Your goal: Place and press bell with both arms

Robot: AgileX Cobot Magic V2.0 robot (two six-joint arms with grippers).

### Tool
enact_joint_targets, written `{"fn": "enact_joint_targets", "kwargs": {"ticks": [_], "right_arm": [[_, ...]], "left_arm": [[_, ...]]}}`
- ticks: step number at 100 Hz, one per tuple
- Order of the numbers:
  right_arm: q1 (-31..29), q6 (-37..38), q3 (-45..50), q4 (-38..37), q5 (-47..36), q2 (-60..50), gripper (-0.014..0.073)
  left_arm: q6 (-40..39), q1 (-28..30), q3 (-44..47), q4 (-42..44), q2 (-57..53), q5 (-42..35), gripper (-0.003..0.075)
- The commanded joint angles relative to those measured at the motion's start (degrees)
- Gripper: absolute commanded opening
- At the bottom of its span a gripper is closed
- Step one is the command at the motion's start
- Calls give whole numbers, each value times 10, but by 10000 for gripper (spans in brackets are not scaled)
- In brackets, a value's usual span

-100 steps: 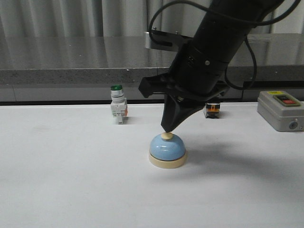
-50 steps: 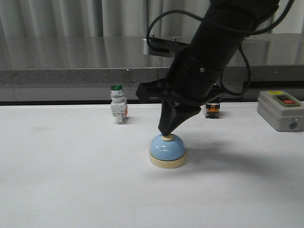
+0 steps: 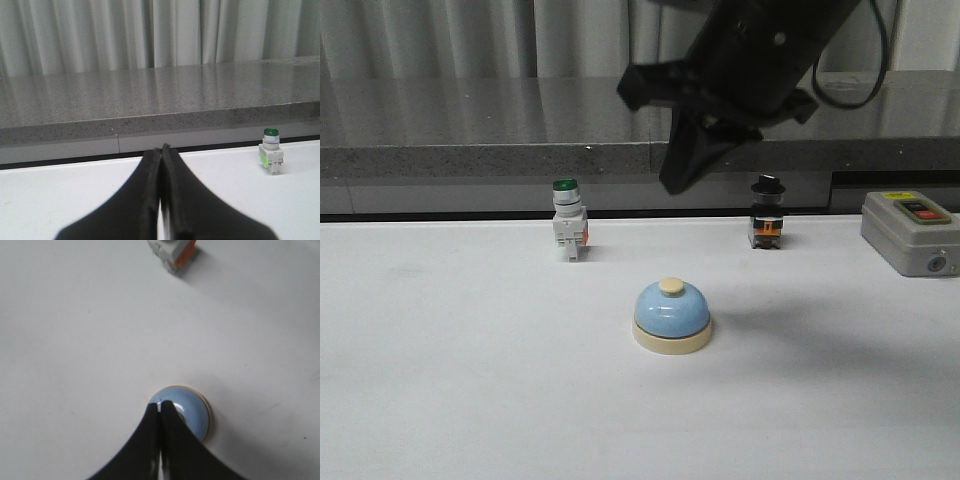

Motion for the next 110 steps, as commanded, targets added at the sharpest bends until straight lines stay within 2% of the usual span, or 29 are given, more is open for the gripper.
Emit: {"fn": "enact_joint_targets", "kwargs": {"ticks": [1,34,79,110], "right_arm": [[-16,0,-12,1,-6,-60,-60],[-92,0,21,-17,38,-189,-60],[-205,0,202,-21,-7,-455,-60],[-250,0,293,-23,-35,-633,-60]], "left_arm": [[-4,-1,24,0,-17,-50,-20],[-4,-1,24,0,-17,-50,-20],[-4,-1,24,0,-17,-50,-20],[-4,-1,24,0,-17,-50,-20]]}}
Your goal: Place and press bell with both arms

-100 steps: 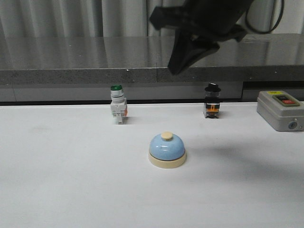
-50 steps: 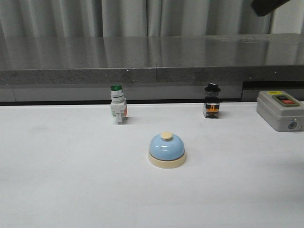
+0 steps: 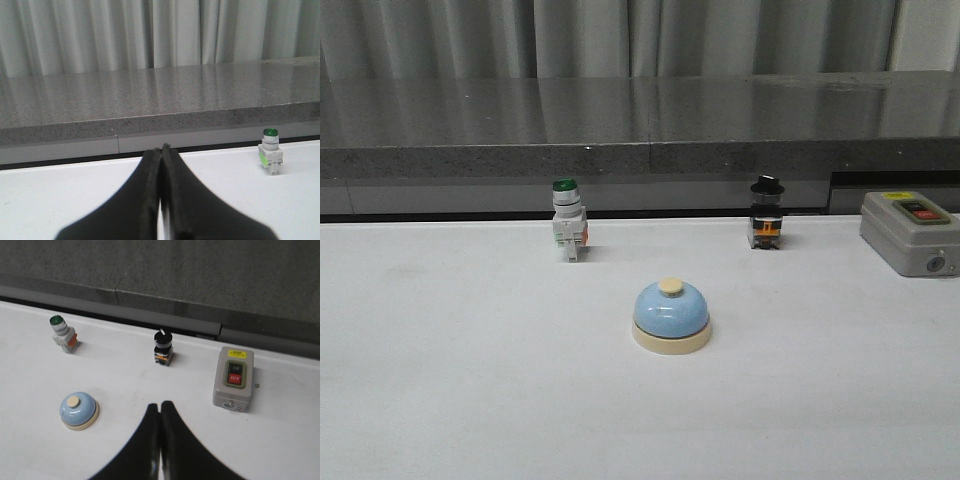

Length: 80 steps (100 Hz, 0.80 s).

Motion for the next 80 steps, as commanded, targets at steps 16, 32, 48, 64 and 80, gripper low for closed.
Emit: {"fn": "enact_joint_targets", "kwargs": {"ticks": [16,32,48,64,80], "right_arm": [[-23,-1,46,4,-53,-110,-60],[-26,-1,68,4,-53,-164,-60],[-26,-1,68,4,-51,-174,-60],[-26,-1,68,4,-52,-174,-60],[-26,-1,68,4,-52,-174,-60]], "left_arm": [[-4,-1,24,0,-17,-50,-20],[-4,-1,24,0,-17,-50,-20],[-4,-1,24,0,-17,-50,-20],[-4,-1,24,0,-17,-50,-20],[-4,-1,24,0,-17,-50,-20]]}}
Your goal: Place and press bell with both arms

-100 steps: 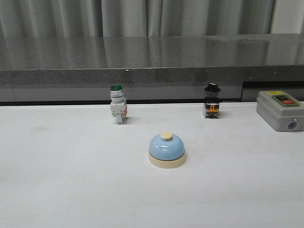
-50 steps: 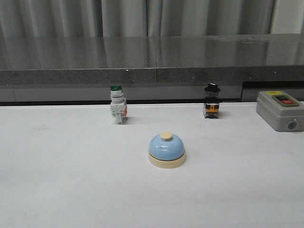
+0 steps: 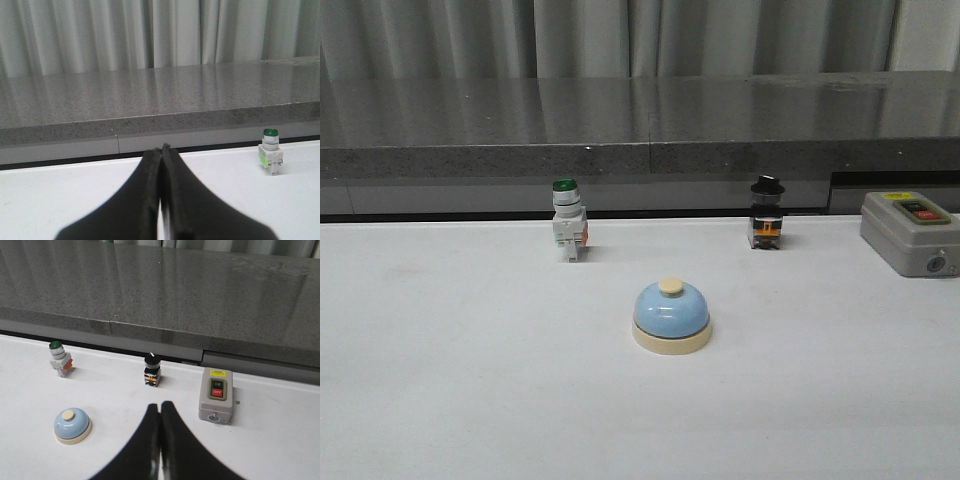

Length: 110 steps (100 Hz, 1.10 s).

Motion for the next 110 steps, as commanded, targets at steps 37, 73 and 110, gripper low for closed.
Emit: {"fn": "enact_joint_targets", "kwargs": {"ticks": [37,73,110], "right_arm": [[-1,-1,-15,4,-42,4,-60],[-1,0,5,7,-77,1,-60],[-1,213,167,-155,-204,-89,-60]], "left_arm": [[-4,-1,24,0,-17,-50,-20],[-4,-1,24,0,-17,-50,-20],[-4,-1,24,0,-17,-50,-20]]}}
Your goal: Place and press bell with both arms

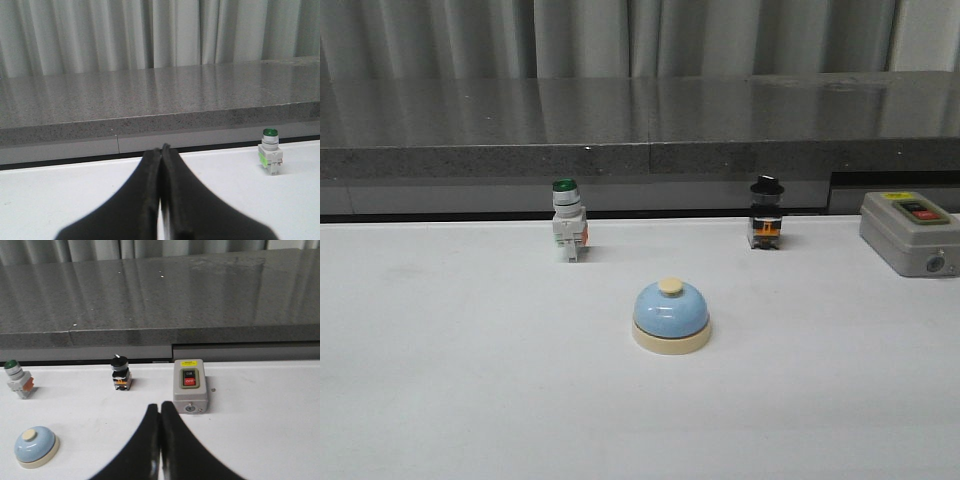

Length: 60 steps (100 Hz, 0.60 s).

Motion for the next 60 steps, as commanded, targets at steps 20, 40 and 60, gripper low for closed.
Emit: {"fn": "enact_joint_targets", "kwargs": {"ticks": [20,40,60], "right_arm": [[-1,76,93,-78,-86,-74,-60],[-1,76,156,-91,-145,-130,-60],[-1,76,209,-91,-205,-141,-60]], "left_arm": [[-4,-1,24,0,-17,-50,-20],[-4,-1,24,0,-17,-50,-20],[-4,-1,24,0,-17,-50,-20]]}}
